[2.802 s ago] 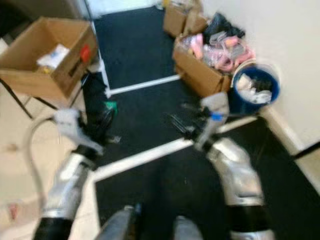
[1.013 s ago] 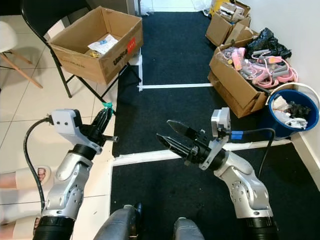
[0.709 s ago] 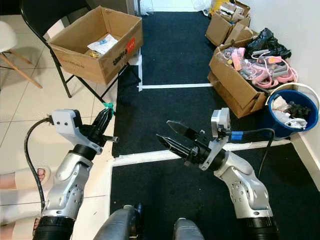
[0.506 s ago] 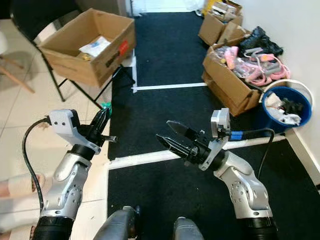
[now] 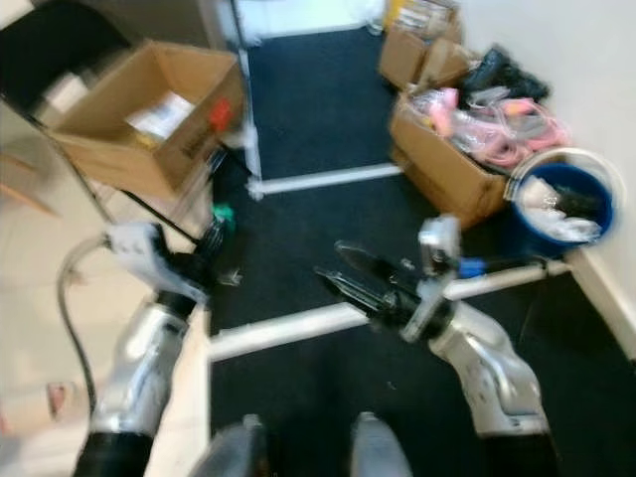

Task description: Picking trash to rubbish bin

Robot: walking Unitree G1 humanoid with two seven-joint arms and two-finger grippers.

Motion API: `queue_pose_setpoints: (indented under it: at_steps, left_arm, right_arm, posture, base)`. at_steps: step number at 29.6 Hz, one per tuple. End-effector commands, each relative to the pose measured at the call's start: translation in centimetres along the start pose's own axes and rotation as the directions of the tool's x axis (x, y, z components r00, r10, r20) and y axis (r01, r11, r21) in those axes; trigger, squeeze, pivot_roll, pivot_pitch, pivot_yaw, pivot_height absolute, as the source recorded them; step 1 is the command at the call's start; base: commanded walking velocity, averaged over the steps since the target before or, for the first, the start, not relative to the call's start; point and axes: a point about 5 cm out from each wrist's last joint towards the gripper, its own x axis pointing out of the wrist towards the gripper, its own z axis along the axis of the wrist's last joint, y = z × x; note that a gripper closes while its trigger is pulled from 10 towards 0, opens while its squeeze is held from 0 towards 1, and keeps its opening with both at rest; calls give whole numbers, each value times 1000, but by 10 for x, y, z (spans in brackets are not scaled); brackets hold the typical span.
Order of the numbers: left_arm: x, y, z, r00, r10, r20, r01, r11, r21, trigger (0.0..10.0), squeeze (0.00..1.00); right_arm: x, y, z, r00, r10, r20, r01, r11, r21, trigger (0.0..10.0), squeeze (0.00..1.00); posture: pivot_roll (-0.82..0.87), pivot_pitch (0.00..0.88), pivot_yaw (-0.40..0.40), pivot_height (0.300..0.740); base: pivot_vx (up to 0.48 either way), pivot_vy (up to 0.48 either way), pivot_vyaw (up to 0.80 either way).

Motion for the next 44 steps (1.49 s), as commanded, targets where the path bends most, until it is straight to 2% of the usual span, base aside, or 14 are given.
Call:
queue_pose_setpoints:
  at_steps: [1,17,23,44]
  left_arm:
    - [-5,4,-4,1000,23,-16,-23,1000,-5,10000,0]
    - [-6,4,-4,1000,22,-18,-22,1000,0,10000,0]
    - [-6,4,-4,1000,21,-18,-21,1000,-1,10000,0]
    - [-5,4,-3,1000,19,-16,-19,1000,4,10000,0]
  right_arm:
    - [2,3,-4,1000,7,-3,-7,1000,23,10000,0]
    - [2,4,-5,1000,11,-4,-11,1000,15,10000,0]
    - [2,3,-6,1000,0,1,0,1000,29,10000,0]
    - [3,2,-4,1000,-7,-7,7,1000,24,10000,0]
  posture:
    - [-6,148,-6,740]
    - [-3,137,-6,740]
    - [-3,137,-6,740]
    - [-1,148,-3,740]
  base:
    - [337,0,0]
    - [340,0,0]
    - [344,0,531]
    - [347,0,0]
